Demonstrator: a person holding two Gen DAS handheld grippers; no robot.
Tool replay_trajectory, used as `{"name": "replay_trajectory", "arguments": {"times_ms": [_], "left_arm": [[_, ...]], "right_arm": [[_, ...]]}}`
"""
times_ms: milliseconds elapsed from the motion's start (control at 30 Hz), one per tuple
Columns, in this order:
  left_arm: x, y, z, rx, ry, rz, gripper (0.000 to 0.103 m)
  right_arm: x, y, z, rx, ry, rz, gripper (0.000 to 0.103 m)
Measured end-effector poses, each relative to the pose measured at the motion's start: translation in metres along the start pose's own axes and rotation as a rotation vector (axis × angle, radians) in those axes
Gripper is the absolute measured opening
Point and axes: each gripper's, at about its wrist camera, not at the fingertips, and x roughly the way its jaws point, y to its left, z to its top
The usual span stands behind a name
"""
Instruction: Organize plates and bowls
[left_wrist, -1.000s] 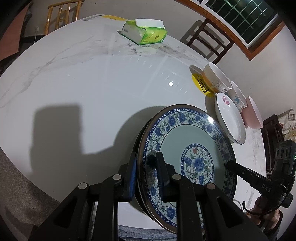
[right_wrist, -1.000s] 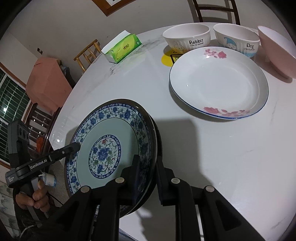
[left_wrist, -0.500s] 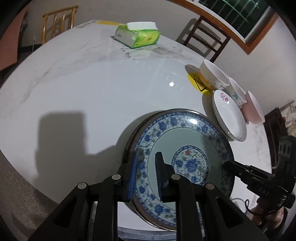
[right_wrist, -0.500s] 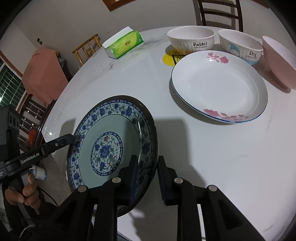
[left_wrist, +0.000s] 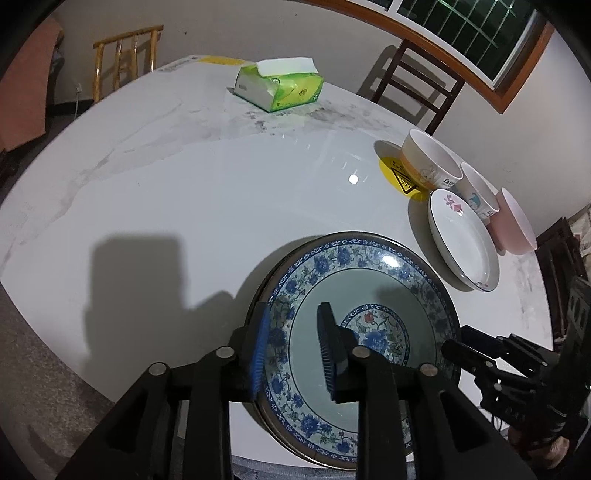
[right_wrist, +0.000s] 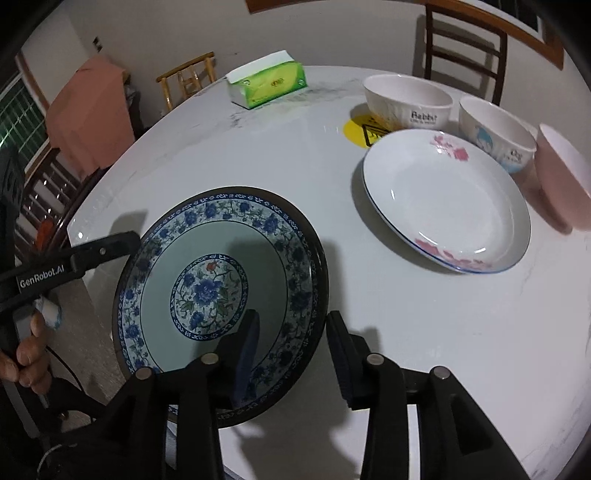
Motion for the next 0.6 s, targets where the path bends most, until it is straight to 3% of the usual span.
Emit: {"name": "replay_trajectory", "arguments": {"times_ms": [233, 433, 600], "left_arm": [[-0.001, -0.022, 0.001, 0.046, -0.024, 0.033, 0.04], [-0.003, -0.052, 0.002, 0.102, -0.072, 0.048, 0.047], [0.001, -0.073, 0.0, 0.131, -0.068, 0.033, 0.049]], "right_arm": [[-0.016, -0.002, -0.005, -0.02, -0.079, -0.048, 0.038], [-0.034, -0.015, -0.006, -0.027, -0.168, -0.142, 0.038], [-0.048, -0.032, -0.008, 0.002, -0.207, -0.189, 0.038]]}}
